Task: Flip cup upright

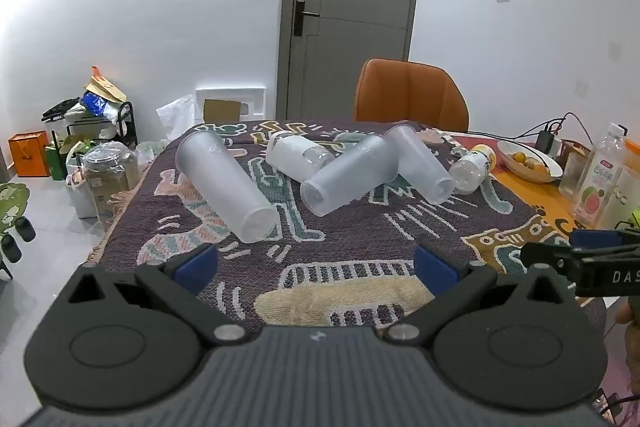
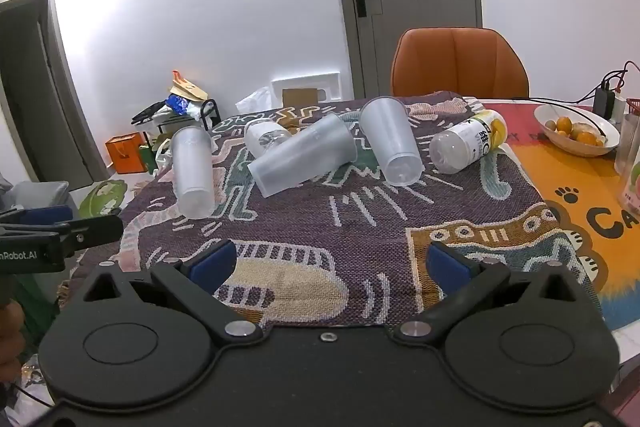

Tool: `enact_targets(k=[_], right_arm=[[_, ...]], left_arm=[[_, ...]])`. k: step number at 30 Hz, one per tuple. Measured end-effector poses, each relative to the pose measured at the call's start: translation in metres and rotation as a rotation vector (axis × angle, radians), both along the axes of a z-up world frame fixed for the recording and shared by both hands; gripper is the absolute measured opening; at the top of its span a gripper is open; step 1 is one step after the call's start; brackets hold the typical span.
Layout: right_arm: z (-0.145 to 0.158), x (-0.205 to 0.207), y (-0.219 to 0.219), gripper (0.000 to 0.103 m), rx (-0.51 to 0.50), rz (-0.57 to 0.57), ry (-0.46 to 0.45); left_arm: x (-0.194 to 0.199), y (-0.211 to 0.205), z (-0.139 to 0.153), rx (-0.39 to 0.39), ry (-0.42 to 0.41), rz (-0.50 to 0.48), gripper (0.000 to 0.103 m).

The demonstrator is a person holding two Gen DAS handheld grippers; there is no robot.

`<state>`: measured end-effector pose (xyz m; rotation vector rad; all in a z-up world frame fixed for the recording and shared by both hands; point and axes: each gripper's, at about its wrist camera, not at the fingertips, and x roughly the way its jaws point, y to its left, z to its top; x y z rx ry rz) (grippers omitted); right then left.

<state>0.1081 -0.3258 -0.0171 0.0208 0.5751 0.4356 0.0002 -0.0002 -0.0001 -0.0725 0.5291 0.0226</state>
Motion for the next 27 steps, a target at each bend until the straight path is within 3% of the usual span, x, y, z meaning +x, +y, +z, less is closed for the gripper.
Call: enact_targets(k=[27], right_arm=[[0.002, -0.001, 0.002, 0.103, 0.012, 0.026, -0.005]], left_arm=[[0.0, 0.0, -0.005, -0.006, 0.0, -0.006, 0.103]])
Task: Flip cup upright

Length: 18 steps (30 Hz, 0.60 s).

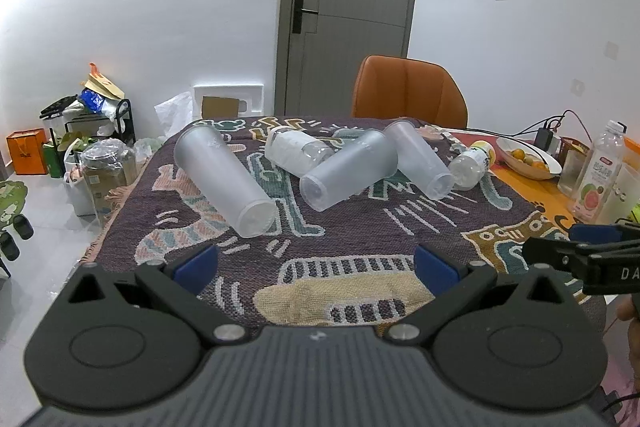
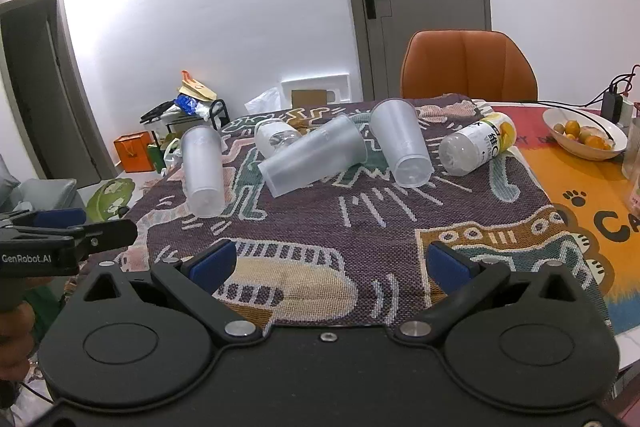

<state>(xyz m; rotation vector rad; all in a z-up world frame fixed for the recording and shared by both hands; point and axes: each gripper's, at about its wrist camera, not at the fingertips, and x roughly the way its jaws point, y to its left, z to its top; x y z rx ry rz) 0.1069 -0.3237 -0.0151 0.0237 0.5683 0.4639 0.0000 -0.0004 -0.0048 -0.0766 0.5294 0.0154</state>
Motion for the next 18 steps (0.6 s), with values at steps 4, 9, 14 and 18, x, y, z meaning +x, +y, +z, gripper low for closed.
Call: enact_targets(k=[4, 9, 14, 18], right_arm=[[-0.0004, -0.0007, -0.0004, 0.103, 0.0, 0.002, -0.002], [-0.0004, -0.0008, -0.0005, 0.103, 0.001, 0.002, -0.002], [-0.0001, -0.0014, -0.0005, 0.103, -0.001, 0.001, -0.004], [0.0004, -0.0013, -0.0002, 0.103, -0.001, 0.003, -0.006]], left_arm=[[-0.0004, 0.0003, -0.0008, -0.001, 0.001, -0.005, 0.103], [-0.0005, 0.0005, -0.0013, -0.001, 0.002, -0.005, 0.103], [-0.0007, 0.0004, -0.0014, -0.002, 0.0, -0.006, 0.103], [-0.0014, 0.0007, -0.0012, -0.003, -0.003, -0.007, 0.103]])
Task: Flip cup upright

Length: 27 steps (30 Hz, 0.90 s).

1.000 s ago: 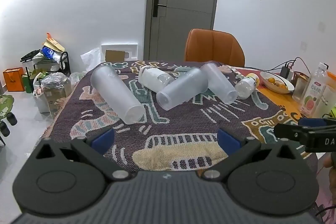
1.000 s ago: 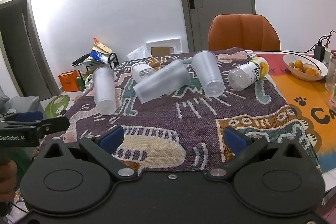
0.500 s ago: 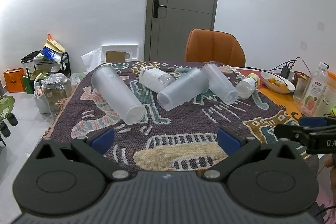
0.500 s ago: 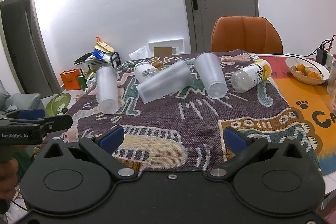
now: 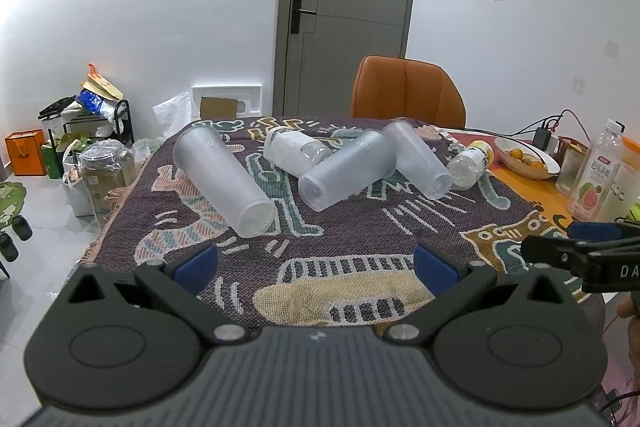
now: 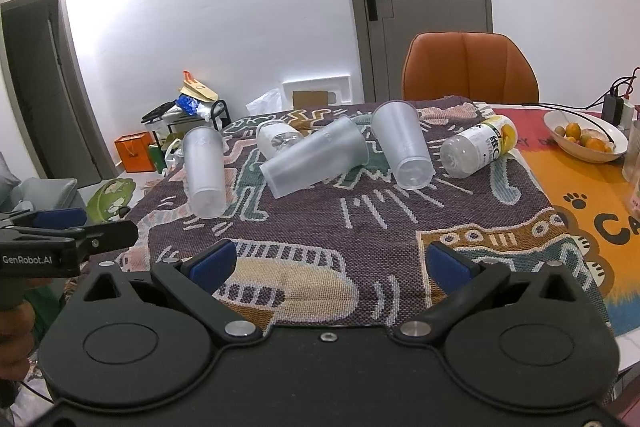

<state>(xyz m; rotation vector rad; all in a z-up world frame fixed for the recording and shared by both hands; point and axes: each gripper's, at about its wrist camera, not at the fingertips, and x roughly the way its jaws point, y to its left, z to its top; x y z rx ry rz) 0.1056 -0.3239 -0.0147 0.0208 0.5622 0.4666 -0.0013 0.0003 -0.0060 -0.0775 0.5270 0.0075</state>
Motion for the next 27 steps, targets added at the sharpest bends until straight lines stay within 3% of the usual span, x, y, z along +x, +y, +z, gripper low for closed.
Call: enact_targets(k=[27], right_arm=[[0.0022, -0.0023, -0.0002, 0.103, -0.003, 0.003, -0.006]], left_arm=[[-0.0001, 0.0006, 0.0025, -0.003, -0.008, -0.003, 0.103]])
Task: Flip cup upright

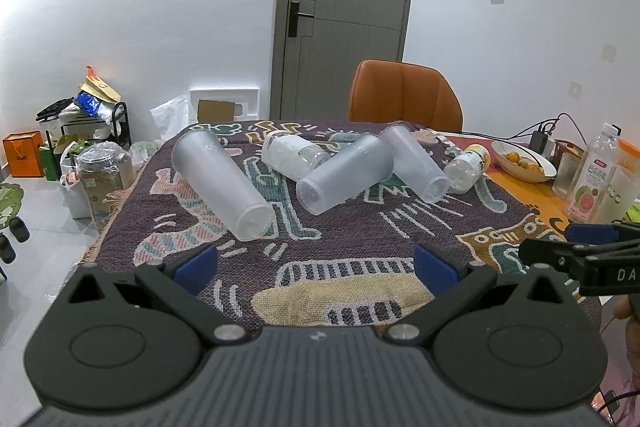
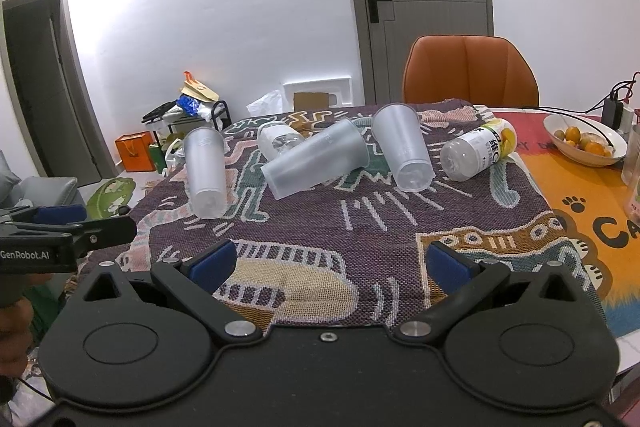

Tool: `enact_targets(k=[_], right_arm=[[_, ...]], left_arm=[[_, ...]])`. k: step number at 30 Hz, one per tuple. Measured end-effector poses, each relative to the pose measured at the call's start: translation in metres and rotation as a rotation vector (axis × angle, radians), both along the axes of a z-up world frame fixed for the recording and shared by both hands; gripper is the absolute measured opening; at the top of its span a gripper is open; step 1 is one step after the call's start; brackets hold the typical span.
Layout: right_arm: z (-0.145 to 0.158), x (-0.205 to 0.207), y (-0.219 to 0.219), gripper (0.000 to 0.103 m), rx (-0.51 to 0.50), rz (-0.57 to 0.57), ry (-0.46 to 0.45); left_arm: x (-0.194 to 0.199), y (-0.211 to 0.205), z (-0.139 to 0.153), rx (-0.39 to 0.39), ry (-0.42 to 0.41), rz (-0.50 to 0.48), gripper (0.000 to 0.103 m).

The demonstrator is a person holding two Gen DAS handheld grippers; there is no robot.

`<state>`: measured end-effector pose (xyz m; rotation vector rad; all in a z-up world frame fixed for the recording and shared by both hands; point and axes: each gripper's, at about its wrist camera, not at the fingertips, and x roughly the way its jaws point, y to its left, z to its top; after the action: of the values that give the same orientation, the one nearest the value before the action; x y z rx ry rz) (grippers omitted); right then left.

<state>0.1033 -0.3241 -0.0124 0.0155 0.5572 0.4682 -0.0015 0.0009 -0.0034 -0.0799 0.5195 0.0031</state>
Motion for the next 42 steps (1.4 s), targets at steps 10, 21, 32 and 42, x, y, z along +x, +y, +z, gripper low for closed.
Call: enact_targets(k=[10, 21, 32, 42], right_arm=[[-0.002, 0.0, 0.001, 0.103, 0.0, 0.008, 0.0], [-0.007, 0.009, -0.005, 0.103, 0.046, -0.011, -0.016], [-0.03, 0.044, -0.009, 0.103, 0.098, -0.065, 0.008], [-0.043, 0.07, -0.01, 0.103, 0.16, -0.08, 0.048]], left_arm=[[-0.001, -0.003, 0.002, -0.016, -0.012, -0.009, 0.103], [0.006, -0.001, -0.003, -0.026, -0.061, -0.061, 0.103], [0.056, 0.002, -0.021, 0.002, -0.04, -0.108, 0.101], [0.109, 0.004, -0.027, 0.013, 0.024, -0.128, 0.101]])
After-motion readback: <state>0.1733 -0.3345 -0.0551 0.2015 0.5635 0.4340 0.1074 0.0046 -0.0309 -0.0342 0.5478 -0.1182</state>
